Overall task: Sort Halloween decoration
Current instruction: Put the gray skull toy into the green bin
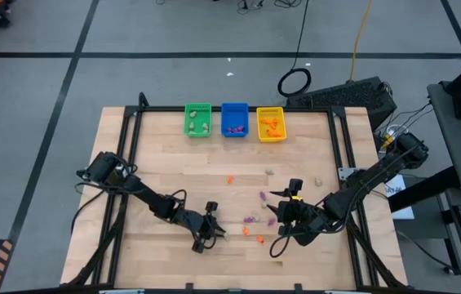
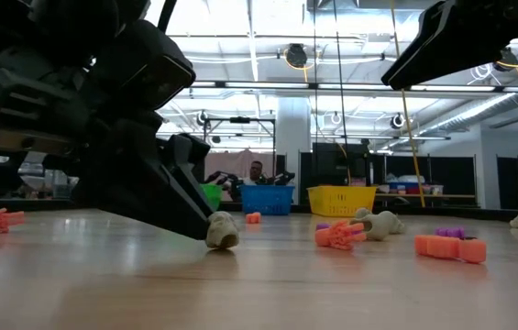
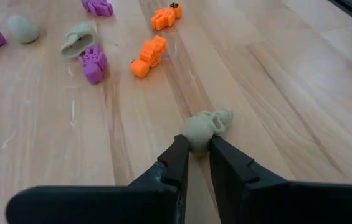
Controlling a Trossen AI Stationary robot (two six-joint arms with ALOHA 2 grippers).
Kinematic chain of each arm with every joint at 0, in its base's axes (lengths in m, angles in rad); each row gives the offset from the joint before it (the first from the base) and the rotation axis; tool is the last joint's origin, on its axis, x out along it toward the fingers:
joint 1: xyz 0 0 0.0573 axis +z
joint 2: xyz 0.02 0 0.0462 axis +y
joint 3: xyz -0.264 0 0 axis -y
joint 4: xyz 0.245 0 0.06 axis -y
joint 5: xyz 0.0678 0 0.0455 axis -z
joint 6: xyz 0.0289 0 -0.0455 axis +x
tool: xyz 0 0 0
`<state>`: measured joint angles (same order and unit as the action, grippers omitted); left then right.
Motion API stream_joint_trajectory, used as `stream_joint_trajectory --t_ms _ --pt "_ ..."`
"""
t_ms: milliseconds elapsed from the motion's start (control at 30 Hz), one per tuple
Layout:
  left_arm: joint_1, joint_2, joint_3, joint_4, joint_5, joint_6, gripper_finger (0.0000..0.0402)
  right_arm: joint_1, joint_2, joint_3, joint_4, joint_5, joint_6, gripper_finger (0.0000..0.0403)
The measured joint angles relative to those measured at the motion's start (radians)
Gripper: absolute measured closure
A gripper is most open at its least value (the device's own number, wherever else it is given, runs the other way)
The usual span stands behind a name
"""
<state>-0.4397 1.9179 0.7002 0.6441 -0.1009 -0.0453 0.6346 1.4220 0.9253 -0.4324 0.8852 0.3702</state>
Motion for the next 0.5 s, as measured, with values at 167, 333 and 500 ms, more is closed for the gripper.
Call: stream_joint_trajectory --t_ms 167,333,500 --pt "-0.006 0.000 0.000 -0.001 0.003 0.000 0.0350 0.000 0.000 0.000 0.000 0.000 0.000 0.0202" --pt "-0.008 0.000 0.000 -0.002 0.000 -0.001 0.0338 0.000 0.000 0.000 0.001 -0.001 0.013 0.0202" --pt "-0.013 0.000 0.000 0.000 -0.015 -0.001 0.0297 0.000 0.000 0.000 0.040 -0.068 0.037 0.0202"
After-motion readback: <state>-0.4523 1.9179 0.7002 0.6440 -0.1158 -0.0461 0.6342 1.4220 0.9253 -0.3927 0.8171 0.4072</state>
